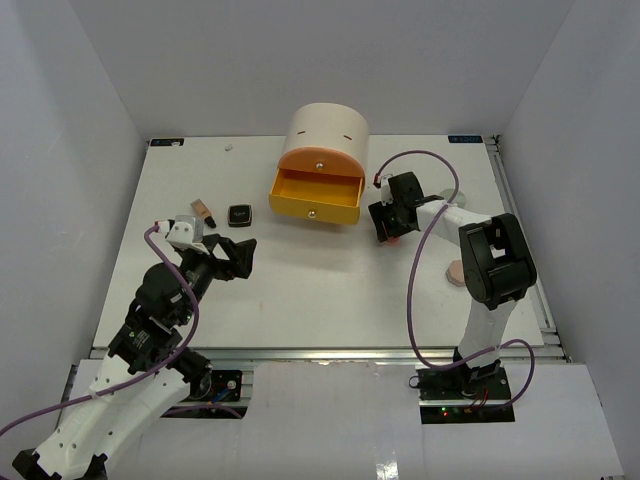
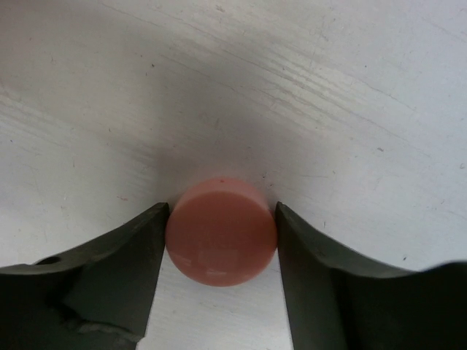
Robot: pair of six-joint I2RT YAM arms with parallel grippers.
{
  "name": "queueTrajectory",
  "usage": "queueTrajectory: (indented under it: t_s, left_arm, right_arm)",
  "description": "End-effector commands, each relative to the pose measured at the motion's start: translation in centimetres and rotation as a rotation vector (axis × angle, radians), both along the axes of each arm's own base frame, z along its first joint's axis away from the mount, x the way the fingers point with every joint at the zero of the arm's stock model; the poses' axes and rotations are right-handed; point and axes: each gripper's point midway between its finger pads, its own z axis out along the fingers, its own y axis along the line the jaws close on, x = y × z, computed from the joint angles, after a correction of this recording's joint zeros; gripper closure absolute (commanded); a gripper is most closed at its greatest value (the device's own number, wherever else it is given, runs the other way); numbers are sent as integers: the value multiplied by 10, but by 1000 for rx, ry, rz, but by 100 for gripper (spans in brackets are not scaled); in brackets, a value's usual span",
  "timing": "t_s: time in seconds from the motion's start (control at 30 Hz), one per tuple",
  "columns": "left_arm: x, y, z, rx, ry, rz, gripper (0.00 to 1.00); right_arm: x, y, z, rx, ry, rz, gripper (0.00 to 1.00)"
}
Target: Organize the makeup
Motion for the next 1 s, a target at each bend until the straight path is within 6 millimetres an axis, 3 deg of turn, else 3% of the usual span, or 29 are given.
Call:
queueTrajectory:
  t_s: [0.0, 0.1, 0.13, 0.2, 0.27, 0.37, 0.47, 0.57, 0.67, 0.73, 0.83, 0.97]
  left_arm:
    - [1, 4, 0, 8, -4, 17, 2]
    - [1, 4, 0, 6, -5, 17, 2]
    - [1, 4, 0, 8, -4, 17, 2]
    - [1, 3, -1, 9, -1, 15, 2]
    - [1, 3, -1, 9, -2, 15, 2]
    - [1, 3, 0, 7, -3, 12, 2]
    - [1, 3, -1, 9, -1, 15, 2]
    - [1, 4, 0, 6, -5, 17, 2]
    - [1, 4, -1, 8, -2, 17, 2]
    - [2, 4, -2, 10, 2, 18, 2]
    - [2, 5, -3, 12, 6, 26, 2]
    - [3, 6, -5, 13, 10, 35, 2]
  right_arm:
    - [2, -3, 8, -5, -22, 23, 51]
    - [-1, -7, 20, -17, -49, 50, 73]
    - [-2, -8, 23, -21, -58, 59, 73]
    - [-2, -14, 41, -52, -111, 94, 84]
    - [0, -12, 71, -57, -186, 163, 86]
    - [-12, 14, 122, 31, -288, 384, 90]
    - [-23, 33, 190, 113, -448, 515, 92]
    - [-31, 54, 226, 152, -523, 579, 92]
    - [-36, 83, 241, 176, -539, 627, 92]
    - [-38, 112, 240, 173, -531, 659, 90]
    - [-20, 132, 251, 137, -560, 615, 87]
    - [5, 146, 239, 80, -549, 563, 75]
